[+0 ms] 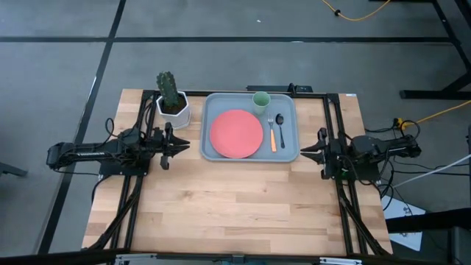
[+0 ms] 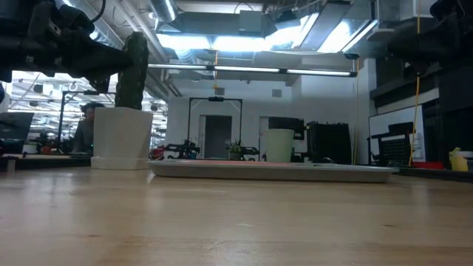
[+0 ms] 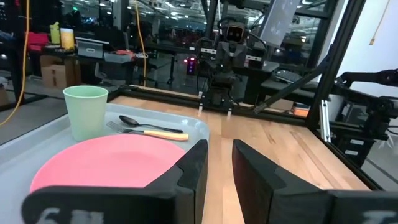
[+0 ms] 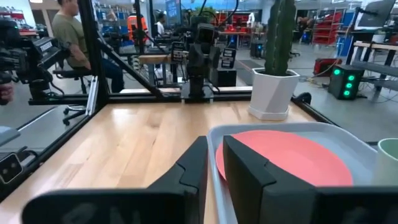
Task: Pick and place plate/cup/fork/spoon on tray
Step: Return to Home Position
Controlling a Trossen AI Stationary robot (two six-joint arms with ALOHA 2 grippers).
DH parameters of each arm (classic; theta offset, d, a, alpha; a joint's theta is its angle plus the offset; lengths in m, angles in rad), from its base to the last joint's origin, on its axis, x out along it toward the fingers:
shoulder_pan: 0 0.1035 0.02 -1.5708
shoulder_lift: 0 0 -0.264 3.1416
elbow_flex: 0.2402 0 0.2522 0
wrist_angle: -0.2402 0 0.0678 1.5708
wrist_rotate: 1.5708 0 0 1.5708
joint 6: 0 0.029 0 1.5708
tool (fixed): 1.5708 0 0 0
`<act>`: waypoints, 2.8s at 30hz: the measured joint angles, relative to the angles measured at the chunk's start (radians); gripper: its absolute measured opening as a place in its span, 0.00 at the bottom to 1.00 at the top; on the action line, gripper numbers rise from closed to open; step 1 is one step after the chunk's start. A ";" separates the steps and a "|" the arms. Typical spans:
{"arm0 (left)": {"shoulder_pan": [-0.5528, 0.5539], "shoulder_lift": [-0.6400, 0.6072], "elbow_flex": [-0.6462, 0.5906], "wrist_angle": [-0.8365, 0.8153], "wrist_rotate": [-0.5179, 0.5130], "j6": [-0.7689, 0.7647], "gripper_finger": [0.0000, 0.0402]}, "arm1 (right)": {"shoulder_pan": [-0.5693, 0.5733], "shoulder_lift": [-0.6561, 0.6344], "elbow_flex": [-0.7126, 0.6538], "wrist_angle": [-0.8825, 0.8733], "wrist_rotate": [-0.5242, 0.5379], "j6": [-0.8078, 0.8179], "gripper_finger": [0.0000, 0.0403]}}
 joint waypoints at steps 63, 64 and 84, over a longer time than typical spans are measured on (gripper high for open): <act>0.000 0.001 0.000 -0.216 0.037 -0.025 0.17 | -0.002 0.001 -0.150 0.204 -0.239 -0.166 0.14; 0.000 0.001 0.000 -0.216 0.037 -0.025 0.17 | -0.002 0.001 -0.150 0.204 -0.239 -0.166 0.14; 0.000 -0.021 0.000 -0.215 0.037 -0.025 0.17 | -0.002 0.002 -0.150 0.204 -0.238 -0.166 0.14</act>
